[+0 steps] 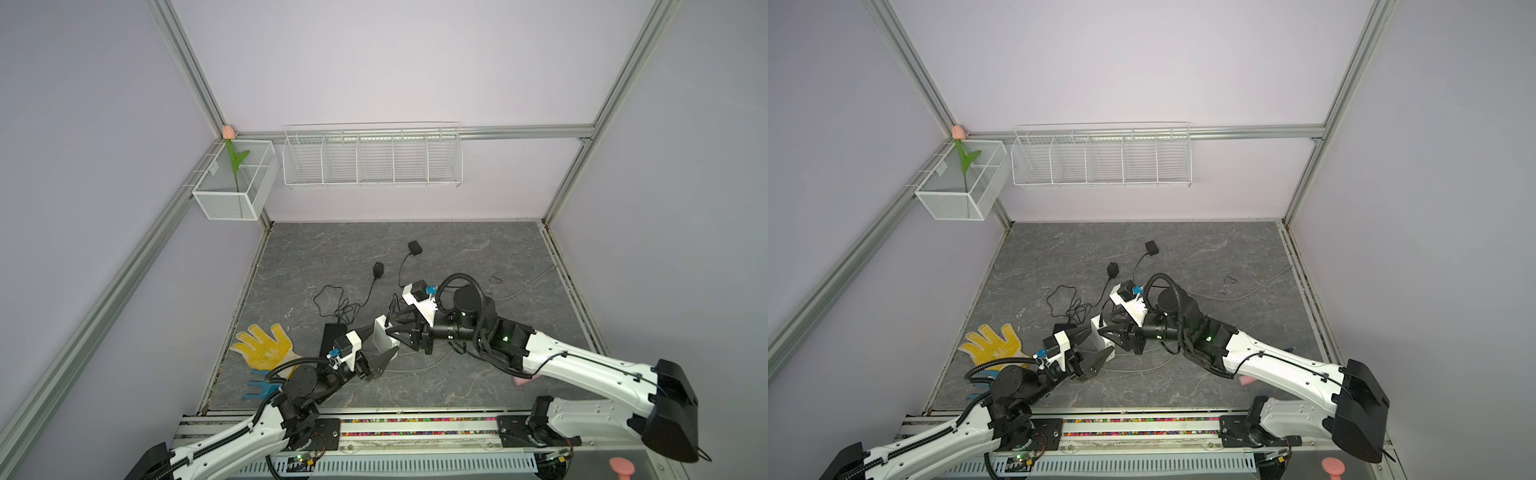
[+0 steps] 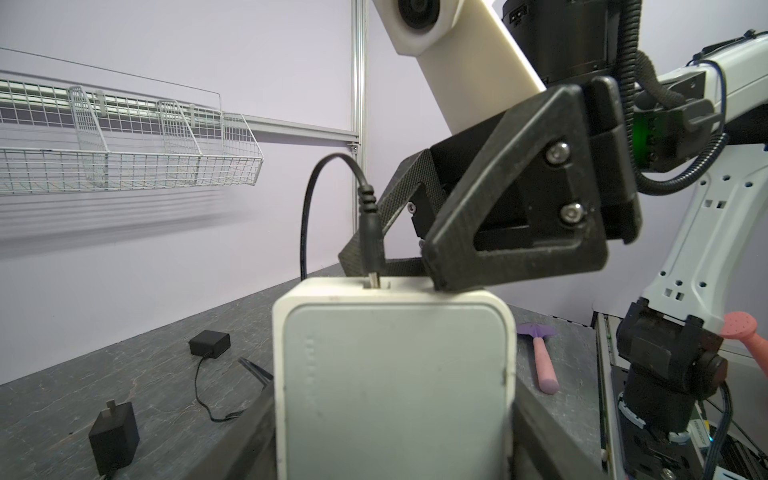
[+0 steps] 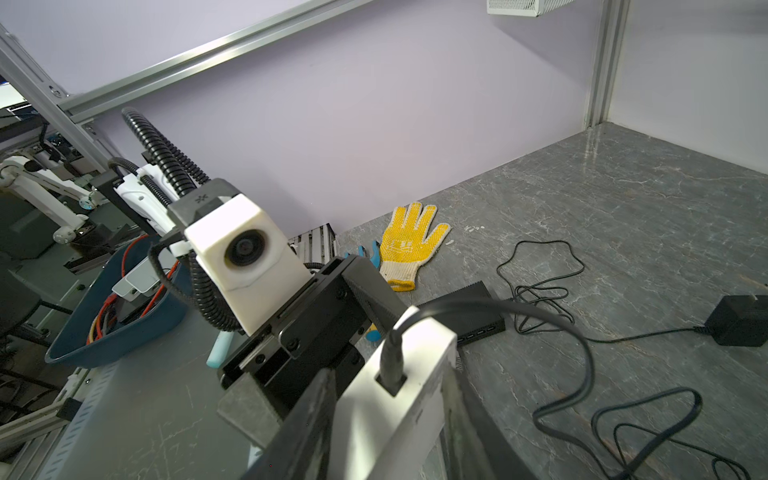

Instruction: Insert the plug into the switch port

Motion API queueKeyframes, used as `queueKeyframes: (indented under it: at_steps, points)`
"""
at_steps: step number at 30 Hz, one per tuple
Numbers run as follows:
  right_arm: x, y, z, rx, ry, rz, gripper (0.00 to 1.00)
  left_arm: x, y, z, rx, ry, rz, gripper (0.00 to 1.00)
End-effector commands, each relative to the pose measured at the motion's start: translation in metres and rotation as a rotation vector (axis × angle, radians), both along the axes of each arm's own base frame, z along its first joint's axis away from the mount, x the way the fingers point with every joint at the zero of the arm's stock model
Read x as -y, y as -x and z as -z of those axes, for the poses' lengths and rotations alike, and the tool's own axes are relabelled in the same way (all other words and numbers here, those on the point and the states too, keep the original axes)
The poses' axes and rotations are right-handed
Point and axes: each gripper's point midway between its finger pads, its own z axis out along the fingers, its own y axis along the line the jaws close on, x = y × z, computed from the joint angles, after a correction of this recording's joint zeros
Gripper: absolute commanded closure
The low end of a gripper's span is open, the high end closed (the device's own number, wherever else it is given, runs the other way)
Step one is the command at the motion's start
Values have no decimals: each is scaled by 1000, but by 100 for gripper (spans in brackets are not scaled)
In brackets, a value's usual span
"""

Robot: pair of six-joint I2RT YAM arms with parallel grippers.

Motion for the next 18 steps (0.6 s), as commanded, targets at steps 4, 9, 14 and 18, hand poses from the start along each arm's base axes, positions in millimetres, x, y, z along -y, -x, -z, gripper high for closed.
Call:
queueKeyframes:
  at_steps: [4, 9, 14, 18]
  points:
    - [4, -8, 47, -107, 147, 22, 54, -23, 10, -79, 138, 233, -18, 100]
    - [1, -16, 35, -101, 122, 28, 54, -22, 10, -78, 134, 229, -17, 100]
    - [0, -19, 29, -97, 107, 29, 53, -22, 10, -78, 133, 227, -18, 100]
    - [-2, -17, 23, -95, 90, 9, 54, -22, 10, -78, 131, 226, -15, 100]
